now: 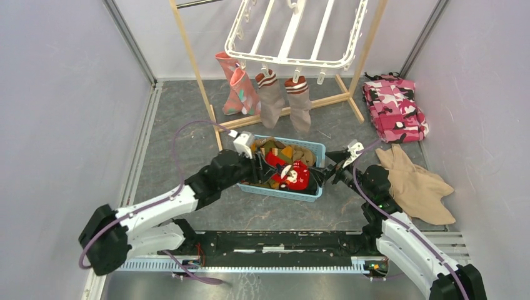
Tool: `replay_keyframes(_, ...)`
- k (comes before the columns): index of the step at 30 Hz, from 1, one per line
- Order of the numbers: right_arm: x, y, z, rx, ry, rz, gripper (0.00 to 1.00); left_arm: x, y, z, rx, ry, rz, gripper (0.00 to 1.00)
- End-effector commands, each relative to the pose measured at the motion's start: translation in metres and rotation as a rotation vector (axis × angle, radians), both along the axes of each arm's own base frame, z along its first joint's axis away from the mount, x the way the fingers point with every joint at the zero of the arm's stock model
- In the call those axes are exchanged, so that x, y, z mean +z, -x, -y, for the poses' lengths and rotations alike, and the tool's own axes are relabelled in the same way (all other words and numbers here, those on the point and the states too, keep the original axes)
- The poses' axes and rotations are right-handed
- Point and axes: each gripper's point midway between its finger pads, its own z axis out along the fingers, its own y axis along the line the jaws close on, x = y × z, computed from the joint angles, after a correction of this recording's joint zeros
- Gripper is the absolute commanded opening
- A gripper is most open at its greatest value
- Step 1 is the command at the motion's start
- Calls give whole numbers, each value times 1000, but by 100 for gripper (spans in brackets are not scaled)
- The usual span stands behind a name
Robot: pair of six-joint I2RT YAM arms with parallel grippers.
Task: Clip the socks to the hanger
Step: Clamp the sock onto the hanger, then pick up the sock from the bin.
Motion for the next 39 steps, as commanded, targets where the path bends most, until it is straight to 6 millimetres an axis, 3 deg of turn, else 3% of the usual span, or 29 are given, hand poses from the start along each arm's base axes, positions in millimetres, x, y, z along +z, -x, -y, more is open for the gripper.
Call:
replay_keyframes(1, 2, -1, -1, -3, -13, 12, 98, -27, -33, -17, 145, -336, 86, 53)
replay_keyframes(9, -1, -1, 0, -3, -7, 12, 98, -55, -58, -10, 189, -600, 100, 48)
replay_keyframes(16, -1, -1, -1, 3, -9, 11, 98, -56, -57, 5, 131, -587, 97, 16)
replay_keyframes(21, 1, 1, -3, 19, -9, 15, 98, -18, -51, 12, 110, -513, 170, 2)
replay_keyframes(30, 18, 10, -13, 104, -13, 73, 98, 67, -33, 23, 61, -248, 272, 2)
replay_keyframes(39, 47, 26, -28, 234, -43, 166, 98, 124, -12, 29, 14, 11, 336, 2)
